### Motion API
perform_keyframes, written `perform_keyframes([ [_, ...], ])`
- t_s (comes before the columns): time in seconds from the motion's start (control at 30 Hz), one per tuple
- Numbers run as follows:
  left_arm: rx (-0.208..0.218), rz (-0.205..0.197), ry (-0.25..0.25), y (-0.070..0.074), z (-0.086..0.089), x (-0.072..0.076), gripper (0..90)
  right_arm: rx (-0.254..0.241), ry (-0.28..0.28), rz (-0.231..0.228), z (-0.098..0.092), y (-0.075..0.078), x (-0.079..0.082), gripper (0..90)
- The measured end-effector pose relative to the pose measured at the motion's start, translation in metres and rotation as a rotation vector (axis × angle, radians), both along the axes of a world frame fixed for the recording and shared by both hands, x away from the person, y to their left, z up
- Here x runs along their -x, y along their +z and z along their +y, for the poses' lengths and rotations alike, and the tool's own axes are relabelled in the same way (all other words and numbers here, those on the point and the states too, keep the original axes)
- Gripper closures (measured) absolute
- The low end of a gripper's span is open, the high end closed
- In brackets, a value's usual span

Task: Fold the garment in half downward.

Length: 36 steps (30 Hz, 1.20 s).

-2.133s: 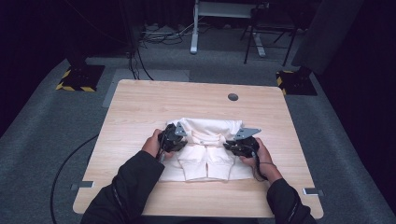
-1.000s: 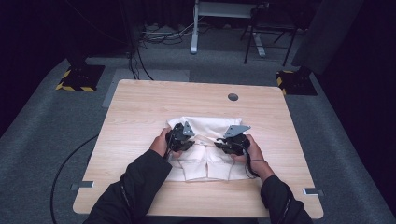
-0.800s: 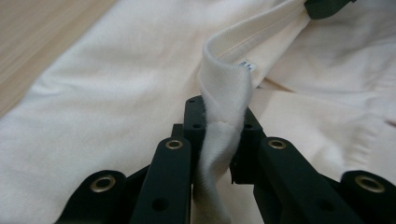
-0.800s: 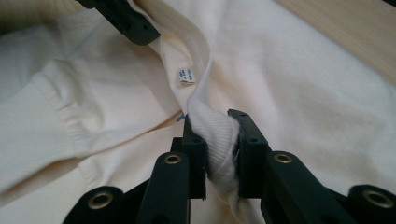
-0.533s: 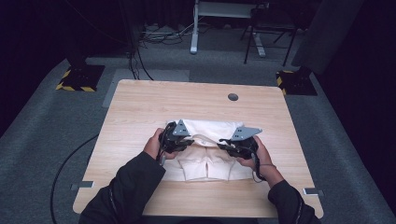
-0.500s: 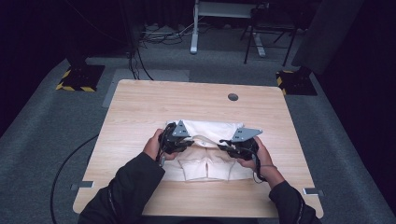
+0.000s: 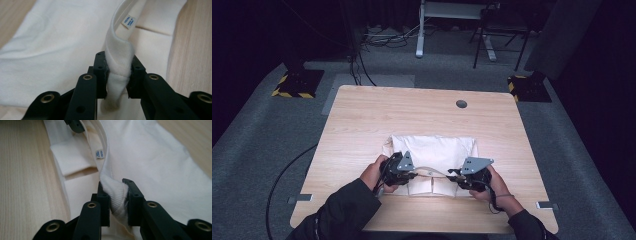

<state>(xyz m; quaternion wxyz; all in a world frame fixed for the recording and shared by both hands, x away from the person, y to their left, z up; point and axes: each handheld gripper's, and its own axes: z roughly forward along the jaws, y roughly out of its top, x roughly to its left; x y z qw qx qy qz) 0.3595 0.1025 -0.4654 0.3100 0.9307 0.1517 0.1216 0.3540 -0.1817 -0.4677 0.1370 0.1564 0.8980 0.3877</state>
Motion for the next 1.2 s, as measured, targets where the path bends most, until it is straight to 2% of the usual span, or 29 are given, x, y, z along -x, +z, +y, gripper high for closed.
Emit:
perform_keyframes([
  [0.1,-0.006,0.014,0.001,-0.007,0.002,0.003,73.1,0.018,0.001,0.018,-0.001,-0.01,0.003,76.2],
  [0.23,-0.009,0.03,0.013,-0.014,0.006,0.006,72.2,0.016,0.0,0.032,-0.005,-0.015,0.005,74.4],
  [0.47,0.041,0.048,0.028,-0.019,0.016,0.01,68.8,-0.009,0.008,0.068,-0.015,-0.022,0.011,69.4],
  [0.67,0.091,0.07,0.03,-0.022,0.022,0.014,64.6,-0.055,0.004,0.104,-0.023,-0.026,0.012,65.6],
  [0.83,0.064,0.056,0.033,-0.023,0.029,0.019,60.0,-0.057,-0.008,0.105,-0.029,-0.026,0.013,62.4],
  [1.0,0.05,0.064,0.042,-0.021,0.042,0.025,57.7,-0.045,-0.021,0.103,-0.037,-0.027,0.016,59.7],
  [1.2,0.071,0.062,0.087,-0.019,0.064,0.034,52.4,-0.016,-0.023,0.102,-0.048,-0.022,0.026,49.2],
])
